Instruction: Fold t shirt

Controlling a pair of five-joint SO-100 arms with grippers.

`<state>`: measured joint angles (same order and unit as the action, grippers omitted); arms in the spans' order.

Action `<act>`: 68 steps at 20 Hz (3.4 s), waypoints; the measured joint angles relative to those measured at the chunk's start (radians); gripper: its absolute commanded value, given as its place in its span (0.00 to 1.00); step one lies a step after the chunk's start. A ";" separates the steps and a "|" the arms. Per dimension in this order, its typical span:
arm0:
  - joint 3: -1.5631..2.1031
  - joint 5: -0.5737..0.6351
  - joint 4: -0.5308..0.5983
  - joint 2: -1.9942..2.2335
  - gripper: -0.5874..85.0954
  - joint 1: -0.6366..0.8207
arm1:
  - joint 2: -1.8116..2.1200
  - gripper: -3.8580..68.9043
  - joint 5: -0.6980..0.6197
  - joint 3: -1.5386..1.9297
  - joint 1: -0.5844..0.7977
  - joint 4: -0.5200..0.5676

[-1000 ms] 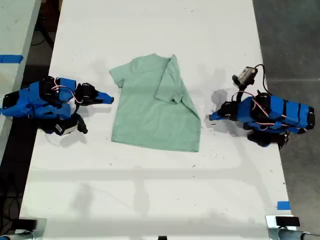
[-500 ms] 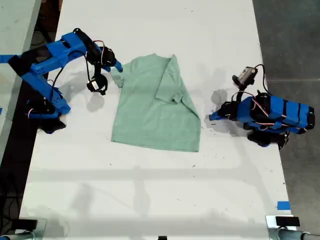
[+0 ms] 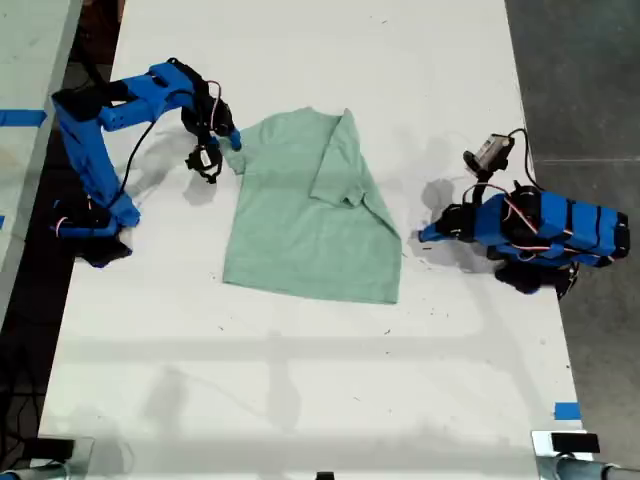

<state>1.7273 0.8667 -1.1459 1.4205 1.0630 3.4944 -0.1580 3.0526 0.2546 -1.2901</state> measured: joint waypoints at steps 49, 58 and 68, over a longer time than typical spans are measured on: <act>1.489 -0.676 0.242 2.177 0.01 -0.868 | 0.000 0.07 0.002 0.000 0.000 0.000; 1.489 -0.676 0.233 2.177 0.01 -0.868 | 0.000 0.07 0.002 0.000 0.000 0.000; 1.489 -0.676 0.233 2.177 0.01 -0.868 | 0.000 0.07 0.002 0.000 0.000 0.000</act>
<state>3.2168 0.1902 -0.9127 3.5972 0.1948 3.4944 -0.1565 3.0526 0.2546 -1.2901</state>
